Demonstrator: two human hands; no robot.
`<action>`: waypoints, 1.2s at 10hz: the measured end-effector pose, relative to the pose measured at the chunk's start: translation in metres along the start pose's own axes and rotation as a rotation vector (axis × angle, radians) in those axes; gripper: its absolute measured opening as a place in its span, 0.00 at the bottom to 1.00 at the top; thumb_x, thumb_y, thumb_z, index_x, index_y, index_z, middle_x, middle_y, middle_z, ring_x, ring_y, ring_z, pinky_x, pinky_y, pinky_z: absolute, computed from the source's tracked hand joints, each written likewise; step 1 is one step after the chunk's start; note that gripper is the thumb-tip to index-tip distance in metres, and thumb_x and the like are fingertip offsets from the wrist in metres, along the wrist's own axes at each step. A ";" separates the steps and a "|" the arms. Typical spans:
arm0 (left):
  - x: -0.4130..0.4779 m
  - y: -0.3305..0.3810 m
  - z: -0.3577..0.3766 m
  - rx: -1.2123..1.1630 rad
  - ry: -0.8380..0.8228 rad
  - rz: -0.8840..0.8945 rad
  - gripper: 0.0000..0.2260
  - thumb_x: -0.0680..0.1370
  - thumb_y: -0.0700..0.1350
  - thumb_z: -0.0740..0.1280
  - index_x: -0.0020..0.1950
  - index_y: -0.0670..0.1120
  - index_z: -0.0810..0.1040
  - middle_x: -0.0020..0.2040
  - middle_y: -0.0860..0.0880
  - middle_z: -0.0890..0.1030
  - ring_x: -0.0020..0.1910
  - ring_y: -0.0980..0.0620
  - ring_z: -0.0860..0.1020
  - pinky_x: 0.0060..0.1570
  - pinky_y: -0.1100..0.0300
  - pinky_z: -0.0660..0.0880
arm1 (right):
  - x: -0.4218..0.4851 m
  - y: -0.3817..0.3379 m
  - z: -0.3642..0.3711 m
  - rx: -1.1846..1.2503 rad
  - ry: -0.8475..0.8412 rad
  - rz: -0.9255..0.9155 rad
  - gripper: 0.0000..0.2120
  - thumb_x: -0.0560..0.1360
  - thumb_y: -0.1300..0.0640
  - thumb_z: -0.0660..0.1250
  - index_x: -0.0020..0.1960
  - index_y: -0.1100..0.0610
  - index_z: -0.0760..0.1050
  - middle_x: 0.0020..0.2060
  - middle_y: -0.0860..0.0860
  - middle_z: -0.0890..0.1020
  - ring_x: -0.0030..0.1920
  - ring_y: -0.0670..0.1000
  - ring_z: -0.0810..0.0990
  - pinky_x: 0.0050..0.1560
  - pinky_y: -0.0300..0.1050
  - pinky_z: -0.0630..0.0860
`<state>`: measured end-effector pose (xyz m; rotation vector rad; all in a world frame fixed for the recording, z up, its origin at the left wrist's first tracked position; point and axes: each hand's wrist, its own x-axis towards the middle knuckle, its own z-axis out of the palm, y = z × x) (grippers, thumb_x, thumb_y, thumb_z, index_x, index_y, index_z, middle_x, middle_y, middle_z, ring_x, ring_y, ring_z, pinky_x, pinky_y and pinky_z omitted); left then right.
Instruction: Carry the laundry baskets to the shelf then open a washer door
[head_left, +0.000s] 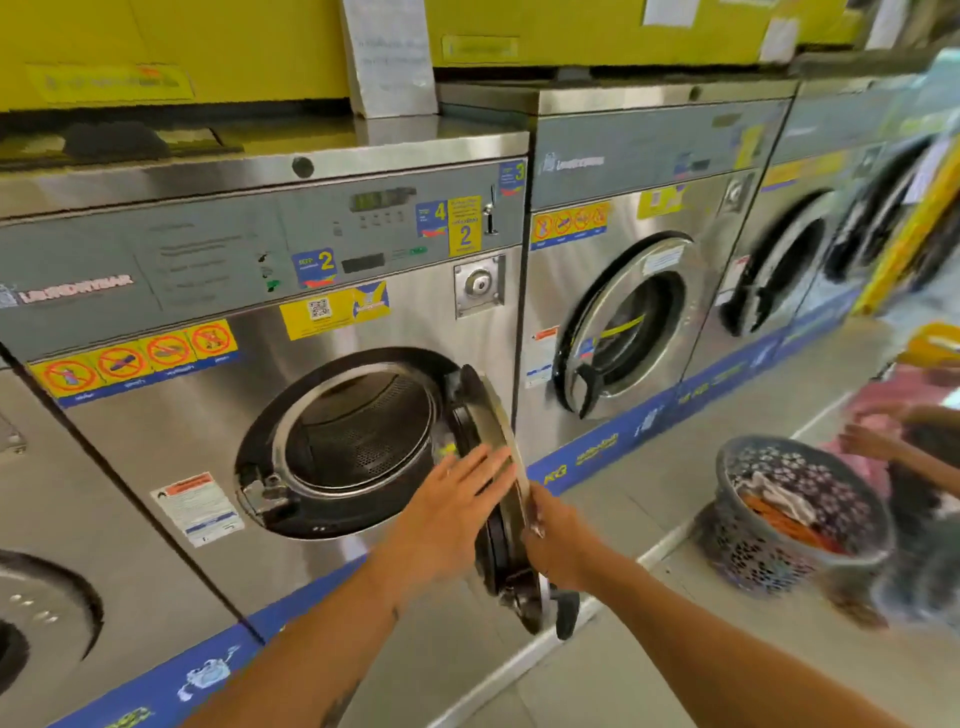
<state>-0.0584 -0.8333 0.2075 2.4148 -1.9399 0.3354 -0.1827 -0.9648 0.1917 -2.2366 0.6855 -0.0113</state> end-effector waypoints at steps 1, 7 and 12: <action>0.027 0.010 -0.007 -0.008 0.002 0.014 0.42 0.68 0.38 0.65 0.79 0.48 0.52 0.81 0.47 0.51 0.79 0.46 0.52 0.75 0.43 0.56 | -0.004 0.018 -0.012 -0.009 0.083 0.051 0.13 0.76 0.59 0.60 0.59 0.54 0.69 0.51 0.54 0.80 0.54 0.60 0.79 0.54 0.53 0.75; 0.193 0.079 0.007 -0.045 -0.223 -0.188 0.45 0.71 0.40 0.69 0.80 0.48 0.43 0.80 0.48 0.41 0.79 0.48 0.39 0.77 0.43 0.48 | 0.065 0.132 -0.139 -0.211 0.162 0.022 0.16 0.71 0.65 0.58 0.56 0.50 0.70 0.44 0.57 0.81 0.45 0.64 0.79 0.43 0.54 0.77; 0.197 0.109 0.002 -0.361 -0.048 -0.512 0.28 0.80 0.45 0.57 0.79 0.45 0.55 0.81 0.49 0.52 0.78 0.49 0.54 0.75 0.54 0.56 | 0.079 0.175 -0.173 -0.113 0.173 0.006 0.13 0.75 0.57 0.59 0.59 0.51 0.69 0.52 0.52 0.80 0.53 0.59 0.79 0.49 0.53 0.76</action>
